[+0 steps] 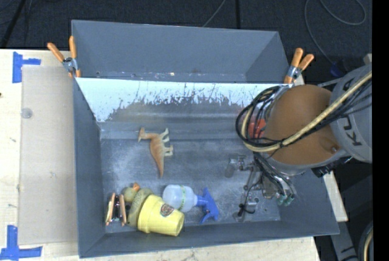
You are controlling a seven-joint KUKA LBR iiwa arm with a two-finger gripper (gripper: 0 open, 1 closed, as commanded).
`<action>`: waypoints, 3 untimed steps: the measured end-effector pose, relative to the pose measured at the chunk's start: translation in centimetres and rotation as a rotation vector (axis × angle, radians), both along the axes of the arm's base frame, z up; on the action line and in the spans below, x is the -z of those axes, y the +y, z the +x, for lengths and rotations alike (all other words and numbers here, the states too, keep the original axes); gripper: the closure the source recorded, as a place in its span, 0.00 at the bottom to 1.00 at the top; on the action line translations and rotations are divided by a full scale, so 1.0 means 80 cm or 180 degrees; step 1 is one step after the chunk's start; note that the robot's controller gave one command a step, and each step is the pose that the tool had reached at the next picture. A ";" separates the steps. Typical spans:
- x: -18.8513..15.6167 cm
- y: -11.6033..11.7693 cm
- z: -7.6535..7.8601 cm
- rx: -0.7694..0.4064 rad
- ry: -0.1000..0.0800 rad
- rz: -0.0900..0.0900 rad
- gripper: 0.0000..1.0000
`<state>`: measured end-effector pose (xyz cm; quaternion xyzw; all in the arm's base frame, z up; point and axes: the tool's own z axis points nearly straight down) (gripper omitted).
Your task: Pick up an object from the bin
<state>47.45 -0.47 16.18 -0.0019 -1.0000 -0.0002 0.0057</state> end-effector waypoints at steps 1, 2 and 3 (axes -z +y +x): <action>-0.005 0.000 0.002 0.0000 -0.0026 0.0000 0.00; 0.038 0.030 0.022 -0.0282 -0.0025 0.0000 0.00; 0.081 0.043 0.014 -0.1005 -0.0014 0.0010 0.00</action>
Offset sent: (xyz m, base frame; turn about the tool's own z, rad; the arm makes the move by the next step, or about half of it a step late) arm 0.0366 0.0626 -0.0842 -0.2220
